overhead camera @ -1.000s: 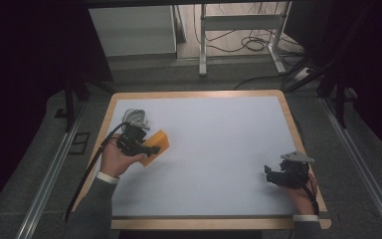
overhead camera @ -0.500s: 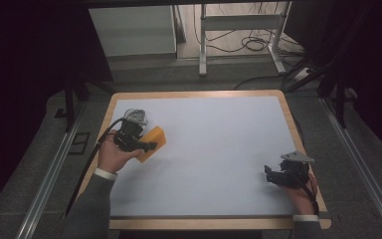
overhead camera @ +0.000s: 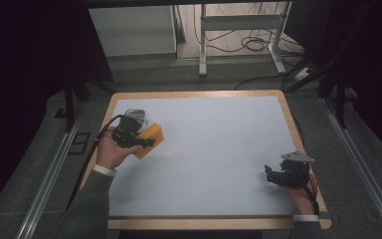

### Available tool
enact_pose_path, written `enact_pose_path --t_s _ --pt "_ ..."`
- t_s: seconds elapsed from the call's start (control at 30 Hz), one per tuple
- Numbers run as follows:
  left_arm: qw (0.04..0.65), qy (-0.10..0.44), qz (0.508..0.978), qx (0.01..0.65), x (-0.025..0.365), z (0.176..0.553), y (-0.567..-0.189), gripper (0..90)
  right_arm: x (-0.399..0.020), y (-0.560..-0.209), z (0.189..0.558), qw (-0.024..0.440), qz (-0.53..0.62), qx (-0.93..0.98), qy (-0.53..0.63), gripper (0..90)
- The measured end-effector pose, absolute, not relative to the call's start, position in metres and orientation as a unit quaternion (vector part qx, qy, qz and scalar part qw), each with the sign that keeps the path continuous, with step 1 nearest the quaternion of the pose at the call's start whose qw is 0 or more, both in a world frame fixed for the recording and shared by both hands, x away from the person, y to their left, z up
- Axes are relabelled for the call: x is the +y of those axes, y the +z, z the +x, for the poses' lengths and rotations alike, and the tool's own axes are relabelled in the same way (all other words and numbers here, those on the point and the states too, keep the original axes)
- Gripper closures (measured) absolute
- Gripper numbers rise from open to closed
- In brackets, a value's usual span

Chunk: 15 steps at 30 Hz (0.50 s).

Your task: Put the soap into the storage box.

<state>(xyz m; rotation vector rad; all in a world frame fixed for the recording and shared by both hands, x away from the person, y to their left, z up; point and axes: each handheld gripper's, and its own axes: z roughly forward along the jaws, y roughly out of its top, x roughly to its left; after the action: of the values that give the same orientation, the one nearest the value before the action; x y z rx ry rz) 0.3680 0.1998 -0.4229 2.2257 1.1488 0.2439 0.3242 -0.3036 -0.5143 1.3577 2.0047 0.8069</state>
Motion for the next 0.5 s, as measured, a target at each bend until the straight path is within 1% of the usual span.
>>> enact_pose_path --t_s 0.5 --pt "0.305 0.097 0.841 0.437 0.2014 0.3740 -0.4195 60.8 -0.3037 -0.5147 0.3244 0.291 0.509 0.752 0.302 9.8"
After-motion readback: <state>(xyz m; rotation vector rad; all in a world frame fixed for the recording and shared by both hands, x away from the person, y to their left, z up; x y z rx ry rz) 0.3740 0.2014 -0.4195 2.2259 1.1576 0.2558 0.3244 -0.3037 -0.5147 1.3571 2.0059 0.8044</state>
